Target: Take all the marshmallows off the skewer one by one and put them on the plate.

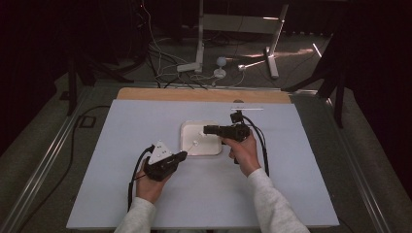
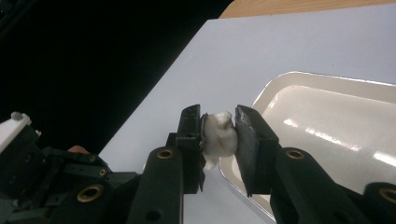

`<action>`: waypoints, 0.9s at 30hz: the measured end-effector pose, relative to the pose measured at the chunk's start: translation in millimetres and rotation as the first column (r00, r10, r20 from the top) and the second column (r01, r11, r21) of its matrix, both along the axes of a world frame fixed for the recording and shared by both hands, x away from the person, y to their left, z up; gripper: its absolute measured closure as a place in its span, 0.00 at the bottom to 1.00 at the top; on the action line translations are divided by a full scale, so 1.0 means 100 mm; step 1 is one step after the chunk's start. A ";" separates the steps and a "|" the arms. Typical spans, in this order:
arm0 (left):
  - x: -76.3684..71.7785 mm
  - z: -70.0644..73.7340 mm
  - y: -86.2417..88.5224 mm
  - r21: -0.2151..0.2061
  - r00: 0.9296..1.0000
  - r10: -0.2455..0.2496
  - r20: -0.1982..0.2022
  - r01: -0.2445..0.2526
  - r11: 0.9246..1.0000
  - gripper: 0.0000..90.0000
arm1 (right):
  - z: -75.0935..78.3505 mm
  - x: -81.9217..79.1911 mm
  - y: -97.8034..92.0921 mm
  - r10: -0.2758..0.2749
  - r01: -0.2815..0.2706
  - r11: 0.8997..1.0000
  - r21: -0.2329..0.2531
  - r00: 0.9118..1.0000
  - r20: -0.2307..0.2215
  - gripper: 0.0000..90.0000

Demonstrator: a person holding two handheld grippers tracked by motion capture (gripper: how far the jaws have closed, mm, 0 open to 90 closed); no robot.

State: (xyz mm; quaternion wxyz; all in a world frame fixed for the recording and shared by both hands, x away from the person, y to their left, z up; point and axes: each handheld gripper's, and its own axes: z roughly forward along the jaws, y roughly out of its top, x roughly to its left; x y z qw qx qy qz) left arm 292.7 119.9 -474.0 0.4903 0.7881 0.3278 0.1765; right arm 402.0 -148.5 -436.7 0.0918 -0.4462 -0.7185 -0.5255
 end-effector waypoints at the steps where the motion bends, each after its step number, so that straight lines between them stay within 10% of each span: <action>1: 0.00 0.00 0.00 0.000 1.000 0.001 0.002 -0.001 1.000 1.00 | -0.01 0.01 0.01 -0.004 0.004 1.000 0.013 1.000 -0.014 0.79; 12: -0.01 0.00 0.01 -0.003 1.000 0.000 0.013 0.000 1.000 1.00 | -0.01 0.01 0.01 0.025 -0.022 0.999 0.046 0.998 -0.054 0.82; 27: 0.00 0.01 0.01 -0.007 1.000 0.013 0.001 -0.013 1.000 1.00 | 0.13 -0.11 0.11 -0.166 0.175 0.983 -0.061 0.978 0.123 0.91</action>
